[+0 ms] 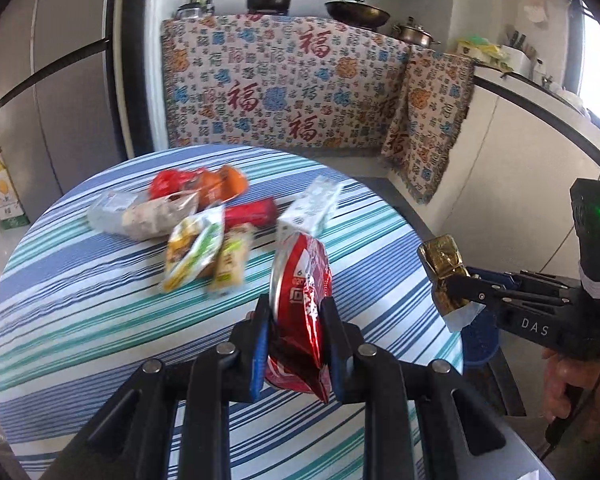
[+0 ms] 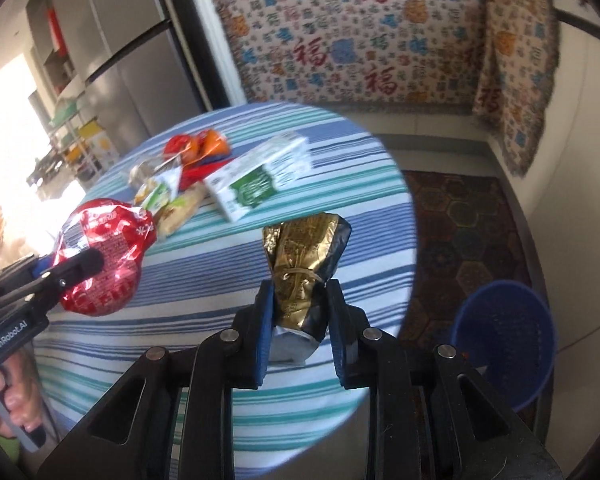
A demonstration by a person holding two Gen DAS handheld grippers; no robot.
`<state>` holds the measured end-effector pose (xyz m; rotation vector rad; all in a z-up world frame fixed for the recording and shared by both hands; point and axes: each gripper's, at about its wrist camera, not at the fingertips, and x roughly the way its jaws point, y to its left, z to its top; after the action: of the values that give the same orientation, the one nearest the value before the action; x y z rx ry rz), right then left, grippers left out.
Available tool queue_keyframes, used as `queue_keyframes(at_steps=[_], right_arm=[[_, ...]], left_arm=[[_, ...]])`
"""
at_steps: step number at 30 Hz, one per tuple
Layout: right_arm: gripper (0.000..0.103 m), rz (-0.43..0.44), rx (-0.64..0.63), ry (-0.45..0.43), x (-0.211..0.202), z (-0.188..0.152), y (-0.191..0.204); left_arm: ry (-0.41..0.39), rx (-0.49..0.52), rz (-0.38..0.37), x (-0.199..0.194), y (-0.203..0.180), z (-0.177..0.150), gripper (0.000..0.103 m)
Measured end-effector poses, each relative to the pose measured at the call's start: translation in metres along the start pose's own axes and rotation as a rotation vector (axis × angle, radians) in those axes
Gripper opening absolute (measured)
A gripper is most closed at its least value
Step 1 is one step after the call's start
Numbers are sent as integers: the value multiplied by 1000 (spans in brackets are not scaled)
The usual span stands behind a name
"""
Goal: Collect trash
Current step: 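Carry the red can and gold foil wrapper with both tools over the wastebasket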
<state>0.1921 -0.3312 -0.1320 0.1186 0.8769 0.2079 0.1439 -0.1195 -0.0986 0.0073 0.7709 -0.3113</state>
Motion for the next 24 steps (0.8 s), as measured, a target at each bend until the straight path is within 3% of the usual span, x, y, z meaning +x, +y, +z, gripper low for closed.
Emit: queue_keyframes(at_steps=[7,14,19,24], right_arm=[[25,-76,82,-31,-30,-2,-56],[25,-224,156,-31,-59,1,-141],[25,-312,251,0,-58,-10,-215],[25,-332,333,-4,-48,-27,-269]], left_arm=[[20,78,-72,19,-62,18,24],[71,145,-243,49,-146,36,24],[140,186,-360,90,-215,40,24],[227,188,-444,146,-264,35,24]])
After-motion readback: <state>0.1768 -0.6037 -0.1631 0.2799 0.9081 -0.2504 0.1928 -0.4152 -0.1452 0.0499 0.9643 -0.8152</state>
